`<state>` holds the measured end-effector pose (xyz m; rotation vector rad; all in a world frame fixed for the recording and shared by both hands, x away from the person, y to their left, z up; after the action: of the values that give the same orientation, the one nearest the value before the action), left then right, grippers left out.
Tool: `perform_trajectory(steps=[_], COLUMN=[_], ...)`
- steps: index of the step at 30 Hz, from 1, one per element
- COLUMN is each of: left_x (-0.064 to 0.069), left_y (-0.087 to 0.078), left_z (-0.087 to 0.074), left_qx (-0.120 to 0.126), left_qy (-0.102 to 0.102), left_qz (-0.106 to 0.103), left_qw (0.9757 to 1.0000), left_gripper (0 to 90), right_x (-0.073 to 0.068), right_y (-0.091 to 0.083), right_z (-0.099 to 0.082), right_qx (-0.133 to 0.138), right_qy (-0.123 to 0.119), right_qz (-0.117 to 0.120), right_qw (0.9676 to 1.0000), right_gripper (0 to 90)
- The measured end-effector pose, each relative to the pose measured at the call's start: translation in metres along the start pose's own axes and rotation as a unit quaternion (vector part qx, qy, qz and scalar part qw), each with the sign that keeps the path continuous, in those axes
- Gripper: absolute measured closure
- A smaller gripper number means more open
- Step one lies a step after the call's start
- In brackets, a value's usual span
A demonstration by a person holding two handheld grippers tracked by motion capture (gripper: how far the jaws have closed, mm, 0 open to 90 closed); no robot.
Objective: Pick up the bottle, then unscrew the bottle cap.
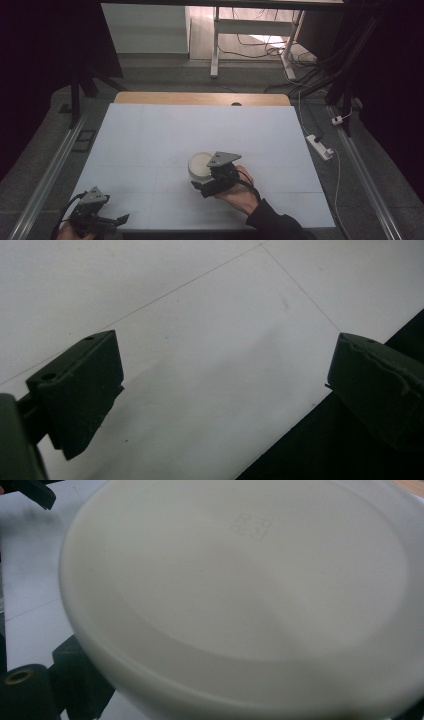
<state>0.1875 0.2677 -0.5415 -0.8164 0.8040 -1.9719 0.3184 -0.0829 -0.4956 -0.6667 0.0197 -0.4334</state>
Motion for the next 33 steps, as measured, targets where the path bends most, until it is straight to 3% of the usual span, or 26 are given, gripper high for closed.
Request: perform_trajectory(steps=[14,23,27,28,33], left_x=[0.000,0.005,0.006,0.007,0.009], left_y=[-0.003,-0.002,-0.002,-0.001,0.003], left_z=[0.001,0.006,0.009,0.012,0.017], left_qx=[0.014,0.018,0.024,0.031,0.026], left_qy=[-0.004,0.017,0.024,0.033,0.044], left_qz=[-0.014,-0.014,-0.025,-0.034,-0.045], left_qw=[0.9998,0.9996,0.9991,0.9984,0.9977], left_gripper=[0.0,0.0,0.0,0.0,0.0], right_x=[0.000,-0.003,-0.004,-0.004,-0.004], right_y=[-0.001,-0.001,-0.002,-0.002,-0.003], right_z=[-0.001,-0.001,0.000,0.000,0.001], right_qx=[0.001,0.003,0.003,0.005,0.008], right_qy=[-0.001,-0.003,-0.004,-0.004,-0.004], right_qz=[0.003,0.006,0.007,0.008,0.009], right_qw=[1.0000,1.0000,1.0000,1.0000,0.9999], right_gripper=[6.4,6.4,6.4,6.4,6.4])
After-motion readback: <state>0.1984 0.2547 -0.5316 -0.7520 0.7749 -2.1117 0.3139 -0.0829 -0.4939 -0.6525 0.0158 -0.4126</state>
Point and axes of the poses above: each handheld gripper's, and its own axes: y roughly forward along the jaws, z roughly out of its top, x roughly to its right, the point moved 2 cm from there along y, roughly forward along the jaws, and after that the axes turned 8 degrees about -y, right-handed, at the moved point
